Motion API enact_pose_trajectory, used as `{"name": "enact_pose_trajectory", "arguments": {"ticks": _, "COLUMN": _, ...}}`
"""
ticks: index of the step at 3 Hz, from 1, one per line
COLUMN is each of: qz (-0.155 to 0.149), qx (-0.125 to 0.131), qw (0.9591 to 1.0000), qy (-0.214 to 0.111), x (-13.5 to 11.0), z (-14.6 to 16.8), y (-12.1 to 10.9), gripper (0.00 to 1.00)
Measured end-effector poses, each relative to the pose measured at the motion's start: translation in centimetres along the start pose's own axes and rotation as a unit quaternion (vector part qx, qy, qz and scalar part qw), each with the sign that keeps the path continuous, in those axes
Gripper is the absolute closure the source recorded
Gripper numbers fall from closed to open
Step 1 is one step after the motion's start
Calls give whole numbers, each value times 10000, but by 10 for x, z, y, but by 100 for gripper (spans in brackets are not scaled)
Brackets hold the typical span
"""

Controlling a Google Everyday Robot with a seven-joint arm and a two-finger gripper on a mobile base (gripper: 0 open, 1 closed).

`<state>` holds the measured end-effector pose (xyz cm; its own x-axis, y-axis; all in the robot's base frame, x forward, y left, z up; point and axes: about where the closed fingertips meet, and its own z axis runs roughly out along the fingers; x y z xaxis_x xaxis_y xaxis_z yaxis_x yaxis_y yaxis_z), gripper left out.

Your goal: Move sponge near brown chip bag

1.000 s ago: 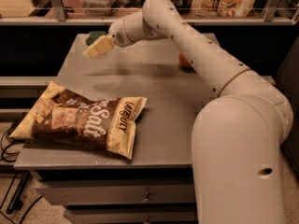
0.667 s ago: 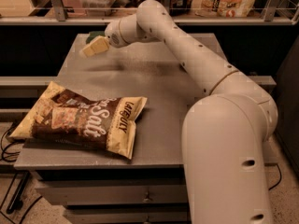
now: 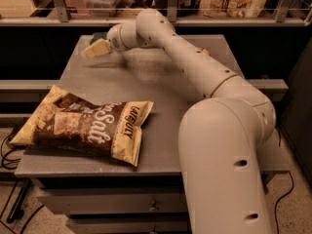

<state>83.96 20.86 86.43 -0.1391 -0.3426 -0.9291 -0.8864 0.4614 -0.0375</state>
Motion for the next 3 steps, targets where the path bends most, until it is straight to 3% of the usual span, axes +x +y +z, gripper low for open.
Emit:
{"name": "enact_pose_trajectory", "arguments": {"ticks": 1, "qz": 155, "qx": 194, "qw": 9997, "qy": 35, "x": 6, "z": 9, "y": -10, "gripper": 0}}
{"name": "enact_pose_trajectory", "arguments": {"ticks": 3, "qz": 349, "qx": 345, "qw": 9987, "qy": 160, "x": 16, "z": 17, "y": -22, "gripper": 41}}
